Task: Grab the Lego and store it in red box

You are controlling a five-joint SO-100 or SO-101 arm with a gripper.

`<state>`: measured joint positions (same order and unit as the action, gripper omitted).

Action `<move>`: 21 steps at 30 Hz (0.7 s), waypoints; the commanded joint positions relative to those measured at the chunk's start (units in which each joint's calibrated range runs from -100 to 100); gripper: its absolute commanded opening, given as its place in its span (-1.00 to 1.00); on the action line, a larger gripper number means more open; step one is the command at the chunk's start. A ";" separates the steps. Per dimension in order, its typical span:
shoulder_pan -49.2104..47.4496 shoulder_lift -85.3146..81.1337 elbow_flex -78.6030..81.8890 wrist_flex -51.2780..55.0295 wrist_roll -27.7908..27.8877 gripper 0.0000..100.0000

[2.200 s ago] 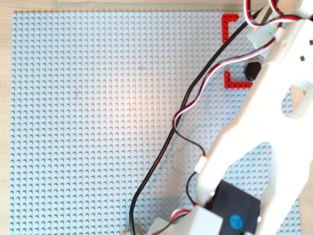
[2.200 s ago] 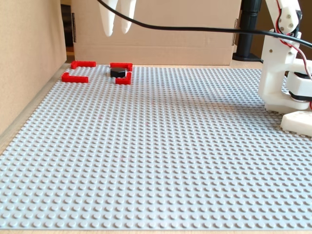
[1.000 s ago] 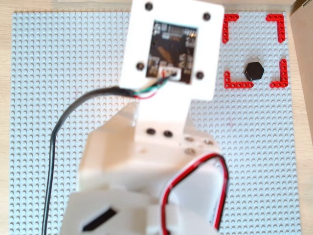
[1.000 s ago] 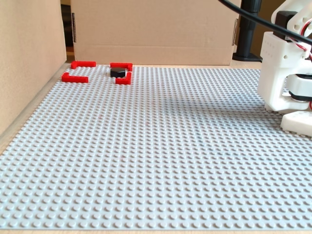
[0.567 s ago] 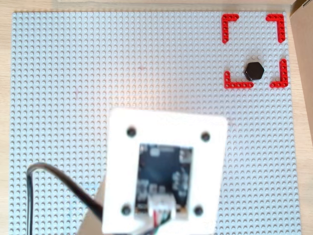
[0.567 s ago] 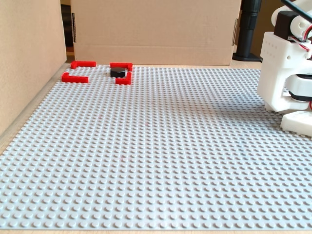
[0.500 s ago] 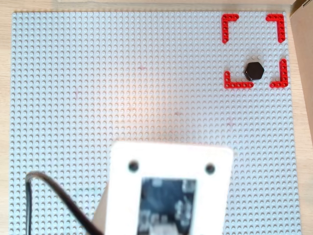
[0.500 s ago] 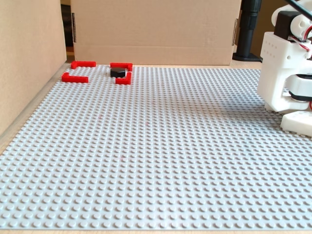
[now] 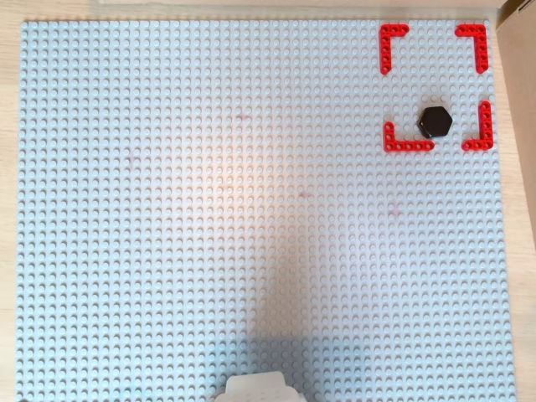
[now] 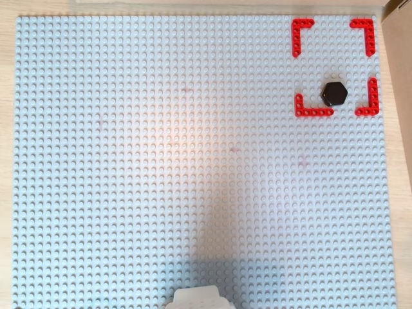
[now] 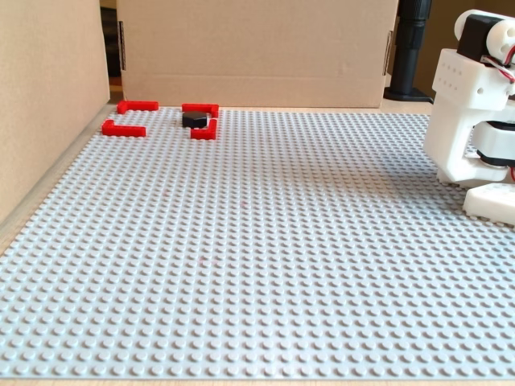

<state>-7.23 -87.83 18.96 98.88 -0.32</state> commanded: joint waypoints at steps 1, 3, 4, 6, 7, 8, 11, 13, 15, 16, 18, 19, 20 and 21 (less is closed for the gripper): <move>0.20 -3.36 0.40 0.16 0.21 -0.85; 0.20 -5.14 0.49 0.25 0.21 -0.85; 0.20 -6.24 0.49 0.25 0.21 -0.86; 0.20 -8.36 1.13 0.25 0.21 -0.86; 0.20 -9.63 2.31 0.25 0.21 -0.86; 0.20 -10.90 3.67 0.25 0.21 -0.86; 0.27 -11.49 3.95 0.16 0.21 -0.86; 0.27 -11.32 3.95 0.16 0.21 -0.86; 0.27 -11.32 4.04 0.16 0.21 -0.86; 0.27 -11.32 4.04 0.16 0.21 -0.87; 0.27 -11.32 4.13 0.16 0.21 -0.92; 0.27 -11.32 4.13 0.16 0.21 -0.95; 0.20 -11.32 4.31 0.07 0.21 -0.98; 0.20 -11.32 4.31 0.07 0.21 -0.98</move>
<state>-7.23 -98.65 23.08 98.88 -0.32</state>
